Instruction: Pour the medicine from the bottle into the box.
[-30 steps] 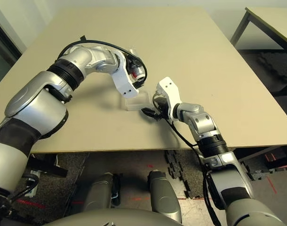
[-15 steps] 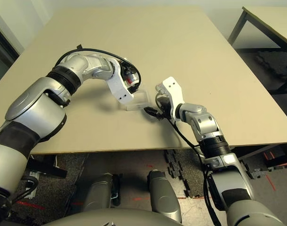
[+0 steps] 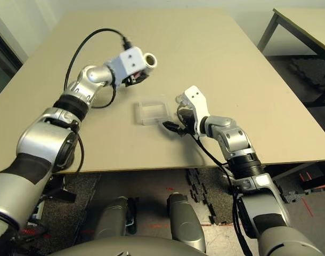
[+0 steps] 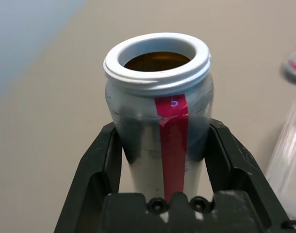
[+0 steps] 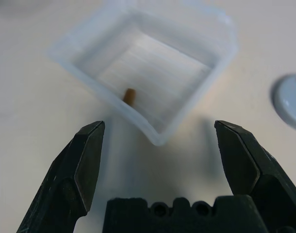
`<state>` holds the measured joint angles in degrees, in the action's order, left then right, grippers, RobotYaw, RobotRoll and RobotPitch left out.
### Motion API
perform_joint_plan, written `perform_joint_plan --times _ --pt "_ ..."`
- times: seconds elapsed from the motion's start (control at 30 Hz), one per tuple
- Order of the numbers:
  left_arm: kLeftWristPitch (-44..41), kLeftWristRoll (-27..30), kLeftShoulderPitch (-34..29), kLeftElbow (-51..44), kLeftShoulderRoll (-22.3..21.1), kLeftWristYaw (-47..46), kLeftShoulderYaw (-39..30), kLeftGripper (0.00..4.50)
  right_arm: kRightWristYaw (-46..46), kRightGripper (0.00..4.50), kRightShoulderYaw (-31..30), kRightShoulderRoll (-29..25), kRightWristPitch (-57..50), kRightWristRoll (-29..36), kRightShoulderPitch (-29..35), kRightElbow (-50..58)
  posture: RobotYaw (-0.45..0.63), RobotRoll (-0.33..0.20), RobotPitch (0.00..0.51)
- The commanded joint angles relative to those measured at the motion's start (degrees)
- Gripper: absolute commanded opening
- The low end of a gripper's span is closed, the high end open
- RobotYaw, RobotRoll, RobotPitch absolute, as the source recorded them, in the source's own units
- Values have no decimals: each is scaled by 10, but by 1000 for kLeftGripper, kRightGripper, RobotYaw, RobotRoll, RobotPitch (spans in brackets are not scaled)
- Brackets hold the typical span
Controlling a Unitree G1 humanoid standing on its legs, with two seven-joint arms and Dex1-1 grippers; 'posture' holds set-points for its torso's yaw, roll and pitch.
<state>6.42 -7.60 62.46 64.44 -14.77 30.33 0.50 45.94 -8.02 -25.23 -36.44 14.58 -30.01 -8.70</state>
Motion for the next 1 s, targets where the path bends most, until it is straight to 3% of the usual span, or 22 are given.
perform_joint_plan --times 0.03,0.3,0.47,1.0 --pt "-39 53 -40 -40 4 -61 -53 2667 23 4500 17 -21 -24 25 11 40 -100 0 100" --pt "-76 107 -121 -102 34 -152 -106 2667 29 4500 29 -38 -43 42 13 53 -100 0 105" --pt "-70 106 -146 -108 40 -169 -101 2667 28 4500 40 -40 -57 57 9 60 -107 0 104" --pt "-29 81 -154 -68 26 -165 -63 2666 -21 4500 85 -16 -47 77 -9 40 -120 0 99"
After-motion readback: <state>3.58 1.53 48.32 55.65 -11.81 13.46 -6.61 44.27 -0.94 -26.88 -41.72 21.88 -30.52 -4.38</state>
